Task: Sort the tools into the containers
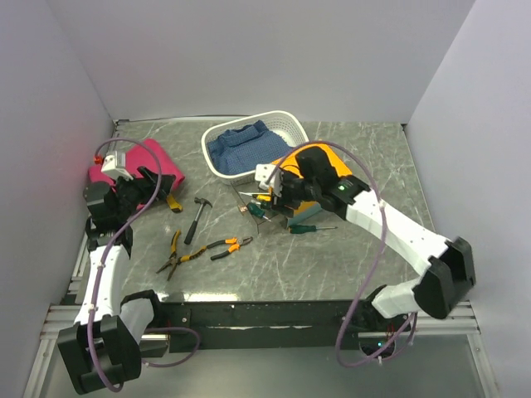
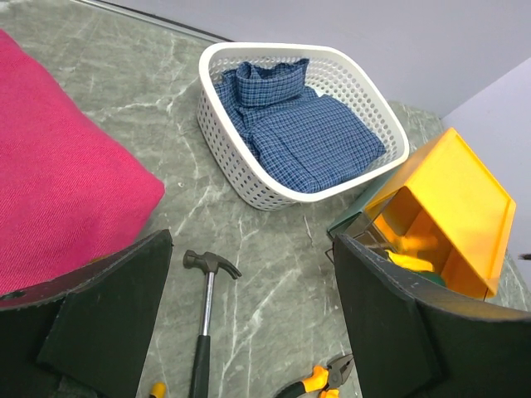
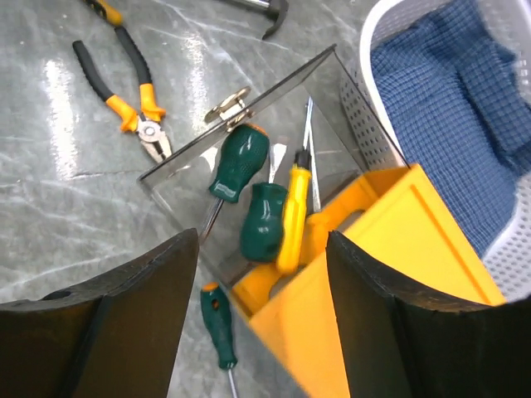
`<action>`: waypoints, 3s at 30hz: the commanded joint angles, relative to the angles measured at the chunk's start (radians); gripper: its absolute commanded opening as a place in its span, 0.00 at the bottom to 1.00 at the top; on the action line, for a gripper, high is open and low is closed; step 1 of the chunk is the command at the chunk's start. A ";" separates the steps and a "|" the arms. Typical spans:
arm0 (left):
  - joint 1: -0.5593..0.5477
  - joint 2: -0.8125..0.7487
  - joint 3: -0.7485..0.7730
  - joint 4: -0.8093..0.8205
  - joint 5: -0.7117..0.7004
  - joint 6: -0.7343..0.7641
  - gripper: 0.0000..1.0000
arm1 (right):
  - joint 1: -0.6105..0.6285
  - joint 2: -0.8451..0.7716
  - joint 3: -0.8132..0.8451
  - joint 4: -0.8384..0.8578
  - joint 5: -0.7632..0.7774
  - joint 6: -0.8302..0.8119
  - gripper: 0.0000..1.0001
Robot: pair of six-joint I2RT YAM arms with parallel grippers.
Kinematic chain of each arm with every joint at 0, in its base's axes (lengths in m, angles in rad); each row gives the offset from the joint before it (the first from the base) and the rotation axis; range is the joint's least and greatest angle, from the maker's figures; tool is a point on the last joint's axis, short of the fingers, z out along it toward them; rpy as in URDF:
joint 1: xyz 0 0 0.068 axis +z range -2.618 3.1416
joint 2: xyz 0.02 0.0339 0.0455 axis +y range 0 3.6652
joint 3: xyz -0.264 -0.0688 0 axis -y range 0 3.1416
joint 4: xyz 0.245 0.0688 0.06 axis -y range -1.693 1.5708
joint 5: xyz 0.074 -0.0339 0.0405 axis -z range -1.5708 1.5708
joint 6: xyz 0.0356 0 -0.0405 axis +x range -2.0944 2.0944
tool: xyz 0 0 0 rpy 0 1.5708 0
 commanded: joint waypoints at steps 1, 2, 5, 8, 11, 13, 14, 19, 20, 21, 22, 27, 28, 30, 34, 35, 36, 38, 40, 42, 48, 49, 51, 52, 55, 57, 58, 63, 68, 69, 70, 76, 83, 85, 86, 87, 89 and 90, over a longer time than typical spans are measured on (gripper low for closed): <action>0.006 -0.023 -0.025 0.046 0.013 -0.004 0.85 | -0.008 -0.179 -0.100 0.045 -0.039 0.027 0.70; 0.006 -0.023 -0.031 0.058 0.016 -0.009 0.85 | -0.008 -0.213 -0.122 0.015 -0.039 0.015 0.70; 0.006 -0.012 -0.031 0.066 0.019 -0.011 0.85 | -0.017 -0.242 -0.187 -0.119 -0.042 -0.091 0.63; 0.004 -0.003 -0.030 0.072 0.016 -0.012 0.85 | -0.048 -0.247 -0.252 -0.210 -0.035 -0.206 0.58; 0.004 0.000 -0.031 0.083 0.017 -0.017 0.85 | -0.098 -0.236 -0.325 -0.191 -0.030 -0.268 0.54; 0.006 0.002 -0.031 0.073 0.017 -0.012 0.85 | -0.117 -0.213 -0.345 -0.190 -0.029 -0.315 0.52; 0.006 0.000 -0.030 0.069 0.014 -0.009 0.85 | -0.137 -0.184 -0.346 -0.185 -0.029 -0.329 0.51; 0.006 0.000 -0.024 0.035 0.013 0.012 0.84 | -0.175 -0.104 -0.369 -0.100 -0.027 -0.387 0.50; 0.006 0.002 -0.019 0.027 0.008 0.015 0.84 | -0.177 -0.081 -0.371 -0.090 -0.026 -0.395 0.50; 0.006 0.003 -0.016 0.020 0.006 0.025 0.84 | -0.178 -0.070 -0.371 -0.081 -0.023 -0.410 0.50; 0.007 0.004 -0.013 0.006 0.006 0.029 0.84 | -0.180 -0.043 -0.368 -0.072 -0.022 -0.416 0.50; 0.021 0.016 -0.007 0.001 0.008 0.012 0.84 | -0.185 0.029 -0.363 -0.041 -0.016 -0.438 0.50; 0.023 0.017 -0.002 0.000 0.006 0.014 0.84 | -0.185 0.046 -0.363 -0.032 -0.016 -0.441 0.50; 0.027 0.026 0.004 -0.013 0.003 0.017 0.84 | -0.186 0.062 -0.366 -0.023 -0.012 -0.449 0.50; 0.035 0.037 0.018 -0.022 0.006 0.022 0.84 | -0.186 0.104 -0.369 0.026 0.017 -0.439 0.50; 0.036 0.040 0.018 -0.022 0.005 0.020 0.84 | -0.186 0.111 -0.369 0.028 0.028 -0.446 0.50; 0.036 0.040 0.019 -0.022 0.005 0.022 0.84 | -0.186 0.114 -0.372 0.028 0.033 -0.453 0.51; 0.036 0.042 0.019 -0.022 0.005 0.023 0.84 | -0.186 0.125 -0.375 0.019 0.043 -0.482 0.51; 0.038 0.040 0.015 -0.019 0.006 0.022 0.84 | -0.185 0.135 -0.383 0.004 0.053 -0.493 0.52; 0.036 0.036 0.010 -0.014 0.006 0.018 0.84 | -0.185 0.140 -0.389 -0.006 0.062 -0.492 0.51; 0.038 0.025 -0.004 -0.003 0.011 0.008 0.84 | -0.163 0.120 -0.394 -0.070 0.034 -0.501 0.50; 0.036 0.025 -0.007 0.000 0.011 0.006 0.84 | -0.156 0.115 -0.398 -0.076 0.034 -0.501 0.49; 0.038 0.022 -0.010 0.003 0.009 0.005 0.84 | -0.136 0.096 -0.423 -0.073 0.034 -0.508 0.47; 0.038 0.020 -0.011 0.006 0.009 0.002 0.84 | -0.129 0.088 -0.434 -0.061 0.046 -0.510 0.47; 0.038 0.011 -0.021 0.010 0.009 -0.003 0.84 | -0.090 0.085 -0.461 -0.015 0.086 -0.515 0.52; 0.036 0.007 -0.022 0.006 0.009 -0.005 0.84 | -0.059 0.104 -0.470 0.017 0.112 -0.512 0.51; 0.036 0.004 -0.021 0.001 0.008 -0.001 0.84 | -0.042 0.111 -0.470 0.019 0.116 -0.510 0.49; 0.038 -0.019 0.001 -0.036 0.005 0.020 0.84 | -0.033 0.054 -0.432 -0.059 0.093 -0.489 0.26; 0.036 -0.030 0.005 -0.009 0.020 0.026 0.84 | -0.088 -0.116 -0.157 -0.379 -0.120 -0.357 0.16; 0.038 -0.035 0.010 -0.009 0.017 0.032 0.84 | -0.096 -0.135 -0.091 -0.488 -0.197 -0.334 0.15; 0.038 -0.035 0.013 -0.008 0.014 0.043 0.84 | -0.097 -0.136 -0.022 -0.528 -0.223 -0.282 0.15; 0.038 -0.006 -0.005 0.053 0.022 0.002 0.84 | -0.096 -0.049 0.384 -0.356 -0.384 0.130 0.14; 0.038 -0.003 0.016 0.026 0.017 0.012 0.84 | -0.057 0.114 0.447 -0.046 -0.435 0.395 0.14; 0.038 -0.009 0.018 0.021 0.014 0.014 0.84 | -0.051 0.161 0.448 -0.007 -0.441 0.432 0.14; 0.036 -0.013 0.016 0.021 0.014 0.014 0.84 | -0.042 0.175 0.453 -0.009 -0.435 0.420 0.14; 0.038 -0.019 0.012 0.020 0.013 0.014 0.84 | -0.033 0.196 0.458 -0.042 -0.421 0.394 0.14; 0.038 -0.027 0.006 0.018 0.009 0.018 0.84 | -0.016 0.212 0.450 -0.072 -0.397 0.308 0.14; 0.040 -0.032 -0.001 0.017 0.008 0.020 0.84 | -0.014 0.224 0.445 -0.087 -0.389 0.289 0.14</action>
